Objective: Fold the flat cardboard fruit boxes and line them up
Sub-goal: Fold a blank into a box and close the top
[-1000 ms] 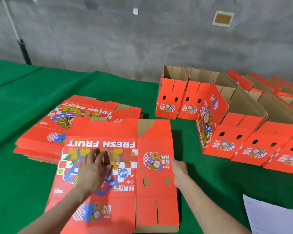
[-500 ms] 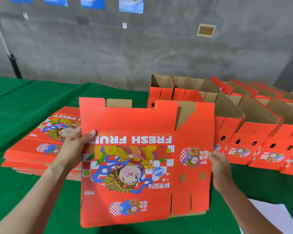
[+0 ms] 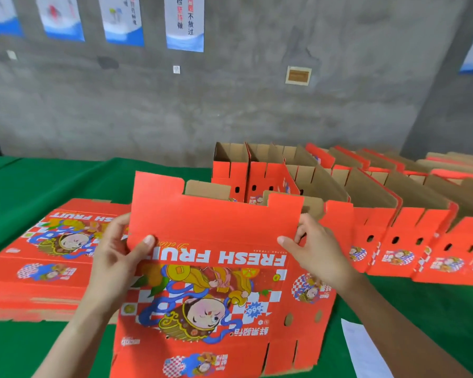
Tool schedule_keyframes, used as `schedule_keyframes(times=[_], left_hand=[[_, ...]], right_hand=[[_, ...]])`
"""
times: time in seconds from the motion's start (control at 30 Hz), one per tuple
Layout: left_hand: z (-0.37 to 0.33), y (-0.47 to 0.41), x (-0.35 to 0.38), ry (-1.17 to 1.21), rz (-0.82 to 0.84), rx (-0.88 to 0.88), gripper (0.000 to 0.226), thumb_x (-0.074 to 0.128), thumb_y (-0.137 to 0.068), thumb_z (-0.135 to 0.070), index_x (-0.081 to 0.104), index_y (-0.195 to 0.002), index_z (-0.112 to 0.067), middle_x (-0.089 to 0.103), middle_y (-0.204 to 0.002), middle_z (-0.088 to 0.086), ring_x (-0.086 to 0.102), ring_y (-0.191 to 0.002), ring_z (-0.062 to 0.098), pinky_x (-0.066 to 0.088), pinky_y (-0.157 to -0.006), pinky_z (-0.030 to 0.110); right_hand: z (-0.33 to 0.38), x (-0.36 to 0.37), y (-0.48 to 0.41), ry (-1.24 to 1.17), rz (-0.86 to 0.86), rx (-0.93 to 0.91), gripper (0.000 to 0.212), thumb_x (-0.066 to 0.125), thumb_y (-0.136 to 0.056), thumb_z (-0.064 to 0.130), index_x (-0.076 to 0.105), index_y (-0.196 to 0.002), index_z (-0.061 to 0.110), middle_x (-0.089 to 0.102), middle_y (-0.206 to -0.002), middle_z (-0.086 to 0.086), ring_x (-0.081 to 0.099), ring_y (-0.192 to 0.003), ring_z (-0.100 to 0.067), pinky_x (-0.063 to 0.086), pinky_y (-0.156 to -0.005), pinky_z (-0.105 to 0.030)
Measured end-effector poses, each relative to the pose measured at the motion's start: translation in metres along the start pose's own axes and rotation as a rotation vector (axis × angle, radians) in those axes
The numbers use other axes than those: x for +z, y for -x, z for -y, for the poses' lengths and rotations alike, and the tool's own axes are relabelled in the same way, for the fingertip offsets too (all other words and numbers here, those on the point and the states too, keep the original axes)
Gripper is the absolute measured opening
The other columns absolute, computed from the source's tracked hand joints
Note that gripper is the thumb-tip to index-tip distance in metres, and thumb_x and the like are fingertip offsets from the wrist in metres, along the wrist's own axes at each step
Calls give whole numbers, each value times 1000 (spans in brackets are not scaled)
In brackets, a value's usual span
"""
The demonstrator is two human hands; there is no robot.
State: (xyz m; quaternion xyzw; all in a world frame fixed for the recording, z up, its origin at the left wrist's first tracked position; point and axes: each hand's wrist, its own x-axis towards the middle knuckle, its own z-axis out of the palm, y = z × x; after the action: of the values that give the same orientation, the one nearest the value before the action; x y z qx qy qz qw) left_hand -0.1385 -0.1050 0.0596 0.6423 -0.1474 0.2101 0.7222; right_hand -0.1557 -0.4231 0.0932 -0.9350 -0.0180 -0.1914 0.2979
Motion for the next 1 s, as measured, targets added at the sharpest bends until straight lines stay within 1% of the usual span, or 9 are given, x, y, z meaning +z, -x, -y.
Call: schedule_keyframes(times=[0.17, 0.27, 0.33, 0.43, 0.57, 0.67, 0.77, 0.9, 1.0], left_hand=[[6, 10, 10, 23, -97, -49, 34, 56, -90, 0, 58, -87, -33, 69, -66, -5, 61, -52, 7, 51, -45, 19], [7, 10, 16, 35, -75, -55, 36, 55, -91, 0, 57, -92, -36, 71, -70, -4, 63, -54, 6, 51, -46, 18], [8, 8, 19, 29, -44, -62, 39, 54, -90, 1, 56, -96, -37, 71, -71, -4, 64, -55, 5, 51, -48, 17], [11, 1, 20, 49, 37, -83, 41, 56, -87, 2, 59, -97, -38, 73, -79, -2, 67, -63, 8, 54, -53, 20], [15, -10, 12, 99, 171, -175, 14, 59, -82, -23, 65, -94, -25, 70, -96, 5, 66, -82, 14, 55, -69, 21], [13, -20, 9, 74, 224, -302, 52, 45, -78, -67, 67, -105, -29, 70, -106, -13, 64, -97, 0, 48, -85, 23], [10, -27, 9, 37, 210, -438, 75, 25, -74, -80, 64, -111, -28, 71, -110, -5, 65, -102, 7, 40, -92, 29], [2, -31, 10, -146, 116, -421, 52, 30, -100, -47, 73, -77, -29, 74, -79, -5, 68, -73, 6, 45, -75, 31], [-4, -35, 8, -225, 101, -339, 39, 44, -96, -7, 69, -70, -24, 69, -66, -10, 61, -59, 6, 49, -58, 24]], right_hand=[[1, -11, 0, -43, 224, 86, 28, 48, -96, 43, 37, -96, 17, 62, -74, -6, 60, -41, -4, 39, -36, -15], [-2, -13, -2, -154, 241, 112, 30, 48, -96, 42, 38, -110, 17, 66, -71, -10, 66, -48, -12, 53, -47, -28], [-5, -12, 0, -119, 175, 107, 32, 51, -92, 46, 46, -105, 18, 64, -60, -8, 65, -47, -15, 56, -56, -35], [-10, -9, 2, -30, 12, 97, 41, 55, -87, 54, 50, -72, 16, 53, -51, 0, 65, -57, -27, 50, -61, -40], [-12, -11, 7, -203, -194, 78, 62, 56, -74, 65, 53, -63, 4, 55, -55, -10, 56, -52, -25, 42, -52, -39], [-7, -14, 12, -262, -305, 9, 71, 51, -67, 74, 52, -63, 3, 53, -52, -6, 45, -46, -14, 37, -47, -35], [-1, -13, 18, -325, -388, -77, 66, 54, -70, 68, 55, -63, 3, 56, -52, -7, 49, -46, -16, 42, -46, -39], [3, -11, 24, -337, -499, -218, 57, 60, -77, 52, 58, -65, -3, 54, -50, -12, 49, -44, -27, 41, -41, -42], [-2, -7, 25, -375, -535, -270, 64, 67, -82, 47, 53, -61, -12, 49, -48, -22, 44, -41, -36, 38, -39, -47]])
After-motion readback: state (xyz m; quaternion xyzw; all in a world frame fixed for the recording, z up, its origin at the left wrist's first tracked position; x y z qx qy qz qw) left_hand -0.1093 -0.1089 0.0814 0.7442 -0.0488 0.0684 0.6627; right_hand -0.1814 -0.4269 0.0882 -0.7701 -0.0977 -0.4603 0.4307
